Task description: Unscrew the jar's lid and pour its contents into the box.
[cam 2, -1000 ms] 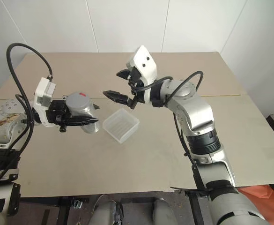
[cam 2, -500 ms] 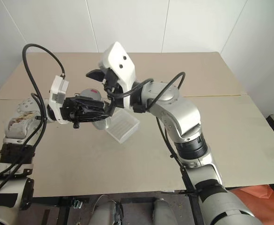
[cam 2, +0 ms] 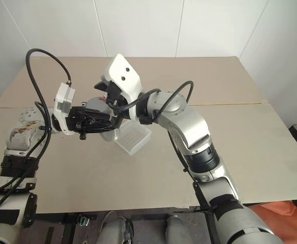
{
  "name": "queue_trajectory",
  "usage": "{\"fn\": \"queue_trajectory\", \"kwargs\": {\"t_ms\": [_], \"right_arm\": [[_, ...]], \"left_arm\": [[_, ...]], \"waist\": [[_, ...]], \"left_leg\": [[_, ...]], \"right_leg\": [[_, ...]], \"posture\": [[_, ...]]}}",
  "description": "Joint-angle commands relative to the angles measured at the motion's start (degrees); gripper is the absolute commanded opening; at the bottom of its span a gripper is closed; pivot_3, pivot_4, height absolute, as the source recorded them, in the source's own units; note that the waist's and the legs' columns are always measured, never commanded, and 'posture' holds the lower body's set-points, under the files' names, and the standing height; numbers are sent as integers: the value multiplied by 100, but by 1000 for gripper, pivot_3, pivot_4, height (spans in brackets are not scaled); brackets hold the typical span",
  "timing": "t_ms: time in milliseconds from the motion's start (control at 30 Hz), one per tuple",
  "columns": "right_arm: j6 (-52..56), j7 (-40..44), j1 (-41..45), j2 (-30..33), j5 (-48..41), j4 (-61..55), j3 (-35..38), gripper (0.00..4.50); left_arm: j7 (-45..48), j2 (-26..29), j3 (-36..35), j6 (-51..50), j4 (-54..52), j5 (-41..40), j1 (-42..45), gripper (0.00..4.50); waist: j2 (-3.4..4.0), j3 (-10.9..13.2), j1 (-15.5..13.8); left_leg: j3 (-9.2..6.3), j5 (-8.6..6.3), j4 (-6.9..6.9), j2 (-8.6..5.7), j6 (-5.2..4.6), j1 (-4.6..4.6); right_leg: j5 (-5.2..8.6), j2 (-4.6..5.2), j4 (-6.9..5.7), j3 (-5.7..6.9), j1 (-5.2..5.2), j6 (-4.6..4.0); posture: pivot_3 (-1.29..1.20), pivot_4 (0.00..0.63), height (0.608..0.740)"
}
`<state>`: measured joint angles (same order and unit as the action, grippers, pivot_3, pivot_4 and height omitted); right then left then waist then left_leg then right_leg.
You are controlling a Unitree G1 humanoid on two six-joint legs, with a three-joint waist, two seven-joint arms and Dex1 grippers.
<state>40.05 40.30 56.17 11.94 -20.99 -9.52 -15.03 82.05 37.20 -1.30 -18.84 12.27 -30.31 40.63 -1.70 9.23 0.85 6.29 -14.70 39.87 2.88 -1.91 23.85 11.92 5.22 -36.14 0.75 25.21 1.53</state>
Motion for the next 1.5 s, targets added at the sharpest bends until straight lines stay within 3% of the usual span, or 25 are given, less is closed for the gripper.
{"fn": "queue_trajectory", "kwargs": {"t_ms": [33, 967, 1167, 1500], "right_arm": [[-150, 45, 90, 114, 45, -125, 136, 4414], [-179, 779, -399, 1100, -395, -783, 446, 4414], [145, 666, -235, 821, -723, -925, 522, 4414], [513, 258, 153, 365, -548, -528, 171, 4414]], "left_arm": [[41, 126, -144, 31, -191, -56, 60, 1928], [100, 364, -220, 10, -297, -113, -81, 1928], [46, 261, -165, 61, -248, -65, -33, 1928], [49, 114, -107, 114, -229, -10, 20, 1928]], "waist": [[0, 0, 0], [0, 0, -8], [0, 0, -1], [0, 0, -10]], "left_leg": [[0, 0, 0, 0, 0, 0], [0, -1, 0, 0, -1, 0], [0, -1, 0, 1, -1, 0], [0, 0, 1, 0, -1, 0]], "right_leg": [[0, 0, 0, 0, 0, 0], [0, 0, 3, 0, 0, 0], [0, -1, 1, 0, 0, 0], [0, 0, 1, 0, -1, 0]], "posture": [[0, 150, 740], [0, 150, 740], [0, 150, 740], [0, 150, 740]]}}
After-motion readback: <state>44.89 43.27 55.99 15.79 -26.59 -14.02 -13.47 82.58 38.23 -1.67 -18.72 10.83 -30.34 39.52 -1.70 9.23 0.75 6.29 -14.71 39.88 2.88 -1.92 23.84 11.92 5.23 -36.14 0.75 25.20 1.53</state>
